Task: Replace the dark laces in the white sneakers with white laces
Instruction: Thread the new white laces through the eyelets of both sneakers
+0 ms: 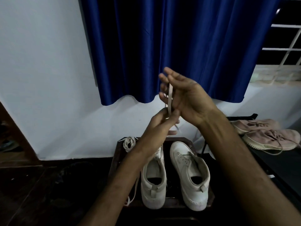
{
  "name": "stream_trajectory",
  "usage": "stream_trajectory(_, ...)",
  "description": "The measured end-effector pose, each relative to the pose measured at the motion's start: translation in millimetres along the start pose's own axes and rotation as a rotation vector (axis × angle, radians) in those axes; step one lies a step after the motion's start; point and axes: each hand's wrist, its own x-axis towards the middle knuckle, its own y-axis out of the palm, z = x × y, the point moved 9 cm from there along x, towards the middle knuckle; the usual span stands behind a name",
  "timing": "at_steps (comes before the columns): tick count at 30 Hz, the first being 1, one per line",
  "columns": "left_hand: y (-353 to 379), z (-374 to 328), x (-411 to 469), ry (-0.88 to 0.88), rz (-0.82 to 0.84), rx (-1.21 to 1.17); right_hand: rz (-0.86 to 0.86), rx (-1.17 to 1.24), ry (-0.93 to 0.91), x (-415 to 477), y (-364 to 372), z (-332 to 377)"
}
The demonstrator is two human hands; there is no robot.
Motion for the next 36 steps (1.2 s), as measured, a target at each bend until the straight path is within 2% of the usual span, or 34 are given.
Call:
stream_trajectory(4, -1, -19, 1, -0.004, 0.101, -0.03, -0.111, -0.037, -0.122, 7, -7, 28)
stream_trajectory(6, -19, -17, -3, -0.013, 0.075, -0.032, -0.186, -0.051, -0.138, 7, -29, 37)
stream_trajectory(9, -49, -8, -5, 0.003, -0.008, 0.12, -0.283, -0.103, -0.097, 3, -65, 28)
stream_trajectory(10, -54, -7, -4, 0.016, -0.021, 0.183, -0.296, -0.187, -0.062, 2, -75, 21)
stream_trajectory(11, -57, -6, -3, 0.034, -0.032, 0.258, -0.299, -0.36, -0.008, 0, -85, 11)
stream_trajectory(12, -59, -6, -2, 0.057, -0.053, 0.348, -0.305, -0.662, 0.057, -3, -95, 2)
stream_trajectory(14, -60, -9, 0, 0.115, -0.11, 0.548, -0.323, -1.49, 0.167, -8, -114, -8)
stream_trajectory(15, -59, -10, 1, 0.134, -0.126, 0.628, -0.36, -1.798, 0.131, -11, -113, -6)
stream_trajectory(16, -55, -10, 2, 0.143, -0.125, 0.68, -0.357, -1.861, 0.031, -15, -103, -7)
stream_trajectory(18, -49, -7, 4, 0.149, -0.116, 0.738, -0.111, -1.474, -0.098, -21, -79, -32)
stream_trajectory(19, -48, -3, 5, 0.146, -0.123, 0.759, 0.033, -1.244, -0.068, -25, -67, -50)
stream_trajectory(20, -49, 0, 6, 0.14, -0.133, 0.776, 0.107, -1.083, -0.025, -29, -61, -66)
stream_trajectory(23, -51, 16, 5, 0.089, -0.132, 0.798, 0.048, -0.826, 0.018, -31, -71, -85)
stream_trajectory(26, -57, 33, 2, 0.027, -0.137, 0.77, -0.023, -0.735, 0.053, -30, -84, -89)
stream_trajectory(29, -73, 47, -10, -0.007, -0.209, 0.814, -0.116, -0.656, 0.085, -29, -98, -85)
stream_trajectory(32, -87, 85, -32, -0.129, -0.204, 0.893, -0.166, -0.739, 0.139, -30, -115, -93)
stream_trajectory(34, -88, 113, -43, -0.204, -0.195, 0.831, -0.149, -0.792, 0.172, -32, -119, -109)
stream_trajectory(36, -89, 125, -46, -0.199, -0.248, 0.792, -0.136, -0.82, 0.188, -34, -119, -127)
